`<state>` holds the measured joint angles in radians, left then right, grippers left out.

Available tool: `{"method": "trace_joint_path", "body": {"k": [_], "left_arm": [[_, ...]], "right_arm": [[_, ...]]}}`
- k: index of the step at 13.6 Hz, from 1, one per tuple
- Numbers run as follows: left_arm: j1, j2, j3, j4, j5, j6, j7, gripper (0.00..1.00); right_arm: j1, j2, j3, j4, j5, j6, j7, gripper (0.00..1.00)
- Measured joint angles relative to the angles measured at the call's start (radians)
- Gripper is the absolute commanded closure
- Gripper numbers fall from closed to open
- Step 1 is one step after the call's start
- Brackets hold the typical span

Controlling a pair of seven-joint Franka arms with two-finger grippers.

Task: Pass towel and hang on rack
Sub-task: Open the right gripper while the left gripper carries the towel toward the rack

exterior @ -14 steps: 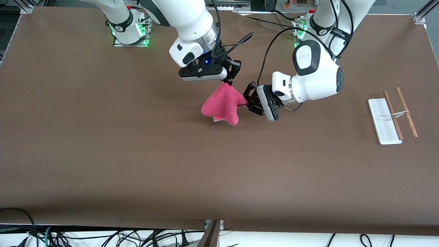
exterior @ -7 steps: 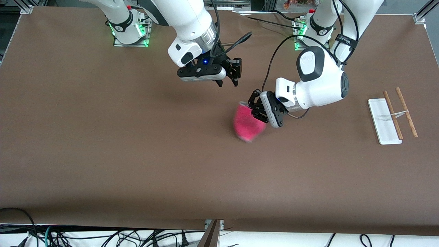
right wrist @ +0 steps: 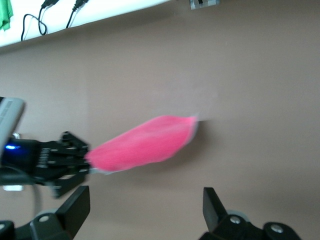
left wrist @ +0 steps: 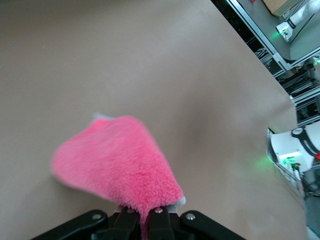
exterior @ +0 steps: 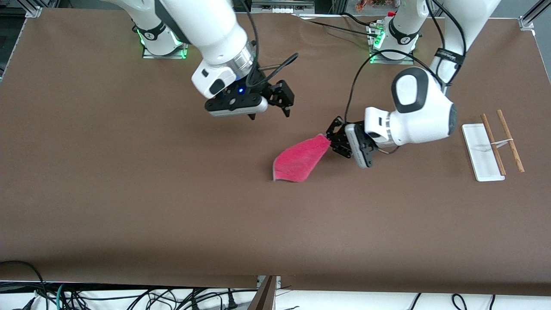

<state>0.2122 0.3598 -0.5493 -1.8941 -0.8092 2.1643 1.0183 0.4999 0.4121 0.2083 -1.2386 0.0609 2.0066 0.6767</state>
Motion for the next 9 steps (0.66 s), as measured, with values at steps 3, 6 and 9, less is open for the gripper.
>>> {"method": "trace_joint_path", "body": {"k": [3,6,9], "left_arm": [[0.129,0.000,0.014,0.033,0.172,-0.153,-0.031,1.00],[0.245,0.000,0.016,0.077,0.301,-0.293,-0.047,1.00],[0.342,0.000,0.022,0.136,0.422,-0.422,-0.052,1.00]], "right_arm": [[-0.104,0.002,-0.028,0.000,0.000,-0.010,-0.250,0.00],[-0.220,0.003,-0.049,-0.002,0.000,-0.064,-0.420,0.00],[-0.344,-0.011,-0.085,-0.004,-0.001,-0.165,-0.658,0.00]]}}
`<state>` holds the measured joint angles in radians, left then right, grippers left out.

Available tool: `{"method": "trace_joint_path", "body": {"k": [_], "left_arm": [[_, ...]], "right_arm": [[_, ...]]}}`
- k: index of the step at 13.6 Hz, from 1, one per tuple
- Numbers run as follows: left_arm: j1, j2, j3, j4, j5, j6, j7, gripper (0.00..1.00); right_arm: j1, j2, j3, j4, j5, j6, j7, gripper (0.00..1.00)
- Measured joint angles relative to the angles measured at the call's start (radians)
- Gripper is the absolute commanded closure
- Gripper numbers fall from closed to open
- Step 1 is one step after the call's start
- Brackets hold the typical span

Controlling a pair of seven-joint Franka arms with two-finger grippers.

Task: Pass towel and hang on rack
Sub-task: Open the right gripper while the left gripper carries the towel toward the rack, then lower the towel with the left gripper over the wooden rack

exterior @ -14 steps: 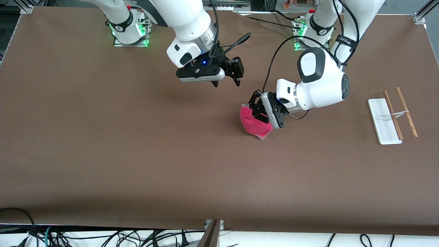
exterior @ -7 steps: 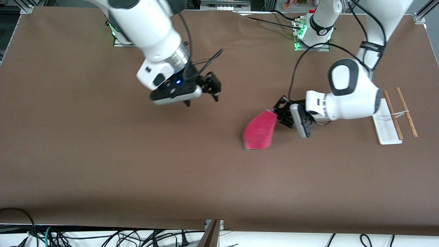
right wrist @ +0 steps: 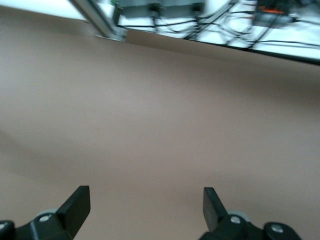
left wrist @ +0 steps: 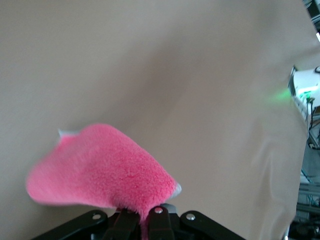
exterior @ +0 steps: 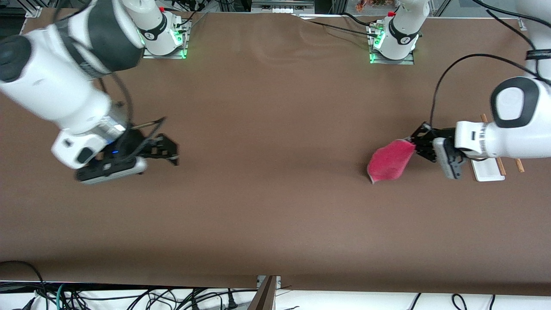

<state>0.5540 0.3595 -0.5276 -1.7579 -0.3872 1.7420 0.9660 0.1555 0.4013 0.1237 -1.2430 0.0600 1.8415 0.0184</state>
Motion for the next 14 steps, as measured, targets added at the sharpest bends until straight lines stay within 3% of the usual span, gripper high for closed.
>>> {"method": "trace_joint_path", "body": {"k": [2,6,11,14], "left_arm": [[0.060,0.000,0.003,0.020,0.075,-0.055,-0.001,1.00],[0.192,0.000,0.004,0.062,0.157,-0.174,0.041,1.00],[0.349,0.000,0.005,0.115,0.203,-0.281,0.141,1.00],[0.399,0.000,0.005,0.154,0.249,-0.317,0.202,1.00]], "right_arm": [[-0.043,-0.038,-0.051,-0.018,0.000,-0.076,-0.079,0.00],[-0.115,-0.140,-0.078,-0.062,-0.064,-0.264,-0.093,0.00],[-0.146,-0.288,-0.173,-0.140,-0.086,-0.304,-0.098,0.00],[-0.145,-0.341,-0.173,-0.224,-0.086,-0.325,-0.099,0.00]]}}
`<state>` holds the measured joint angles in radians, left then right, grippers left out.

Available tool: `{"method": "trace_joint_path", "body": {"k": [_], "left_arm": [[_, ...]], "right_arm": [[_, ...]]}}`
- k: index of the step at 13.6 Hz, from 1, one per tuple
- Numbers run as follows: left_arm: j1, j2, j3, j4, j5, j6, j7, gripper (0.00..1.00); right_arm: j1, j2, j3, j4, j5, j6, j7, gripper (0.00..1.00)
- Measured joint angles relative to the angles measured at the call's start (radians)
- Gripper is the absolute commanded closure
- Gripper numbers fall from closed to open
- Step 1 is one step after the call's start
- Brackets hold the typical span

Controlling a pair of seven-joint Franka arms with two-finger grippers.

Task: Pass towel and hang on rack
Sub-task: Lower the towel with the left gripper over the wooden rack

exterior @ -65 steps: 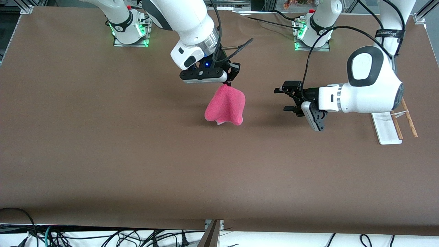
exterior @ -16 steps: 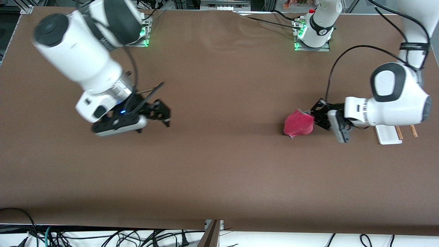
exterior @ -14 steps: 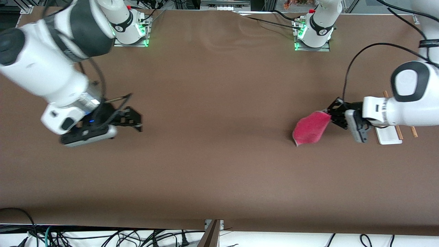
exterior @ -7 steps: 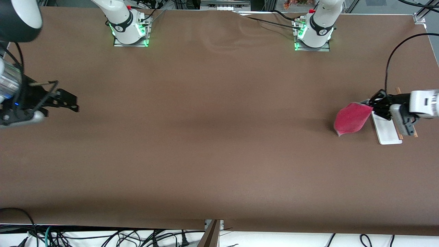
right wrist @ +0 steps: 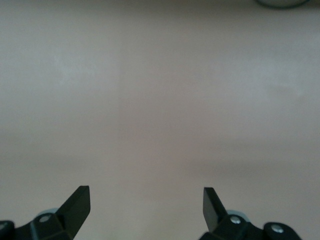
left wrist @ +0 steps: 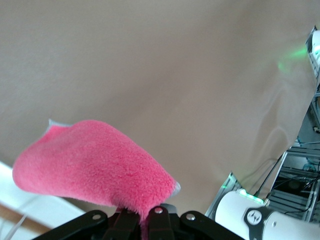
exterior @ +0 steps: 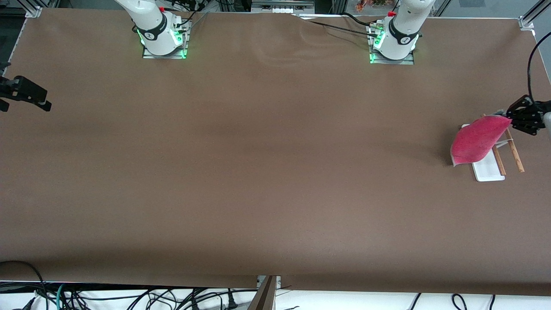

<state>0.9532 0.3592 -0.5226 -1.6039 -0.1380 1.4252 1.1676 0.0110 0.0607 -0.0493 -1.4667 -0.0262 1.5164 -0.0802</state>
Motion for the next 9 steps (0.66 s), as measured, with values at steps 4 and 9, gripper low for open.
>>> {"method": "trace_joint_path", "body": {"k": [4,9], "left_arm": [[0.058,0.031,0.011,0.000,0.006,-0.006,0.086,1.00],[0.051,0.063,0.006,0.000,0.006,-0.006,0.093,1.00]], "right_arm": [[0.001,-0.004,0.001,-0.017,0.000,-0.030,0.002,0.00],[0.003,0.000,0.004,-0.018,0.001,-0.035,0.002,0.00]]}}
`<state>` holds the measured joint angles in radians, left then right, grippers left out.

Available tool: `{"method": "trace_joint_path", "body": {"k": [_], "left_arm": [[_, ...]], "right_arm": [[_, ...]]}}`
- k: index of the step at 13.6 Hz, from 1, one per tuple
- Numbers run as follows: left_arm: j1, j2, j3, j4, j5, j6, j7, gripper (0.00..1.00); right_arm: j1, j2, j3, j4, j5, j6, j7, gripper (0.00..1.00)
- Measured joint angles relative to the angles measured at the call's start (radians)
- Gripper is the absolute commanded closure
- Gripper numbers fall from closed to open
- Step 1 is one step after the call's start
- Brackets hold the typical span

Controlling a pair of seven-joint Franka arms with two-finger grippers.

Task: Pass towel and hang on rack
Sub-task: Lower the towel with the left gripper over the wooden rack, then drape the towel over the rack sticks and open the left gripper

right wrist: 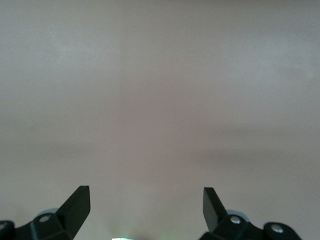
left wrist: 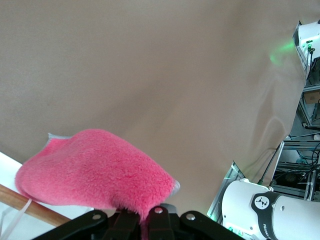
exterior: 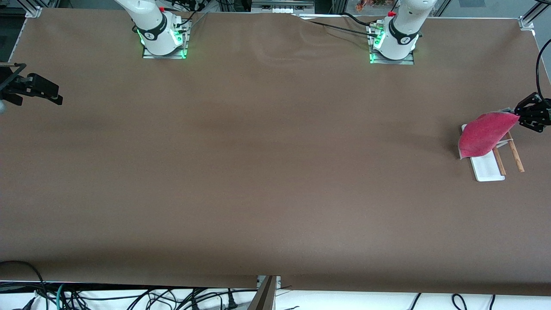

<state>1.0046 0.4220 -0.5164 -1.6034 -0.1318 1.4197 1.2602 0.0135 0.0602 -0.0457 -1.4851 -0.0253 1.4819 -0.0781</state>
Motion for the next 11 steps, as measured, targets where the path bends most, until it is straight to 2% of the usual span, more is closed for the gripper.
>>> {"method": "trace_joint_path", "body": {"k": [2,5,11], "left_arm": [[0.000,0.000,0.001,0.001,0.002,0.000,0.000,1.00],[0.003,0.022,0.005,0.037,0.068,0.001,0.016,1.00],[0.010,0.157,0.080,0.153,0.131,0.008,0.178,1.00]], "right_arm": [[0.002,0.000,0.003,0.000,0.000,0.000,0.000,0.00],[0.001,0.001,0.004,0.000,0.000,0.000,0.000,0.00],[0.001,0.001,0.002,0.000,0.000,0.000,0.000,0.00]]}}
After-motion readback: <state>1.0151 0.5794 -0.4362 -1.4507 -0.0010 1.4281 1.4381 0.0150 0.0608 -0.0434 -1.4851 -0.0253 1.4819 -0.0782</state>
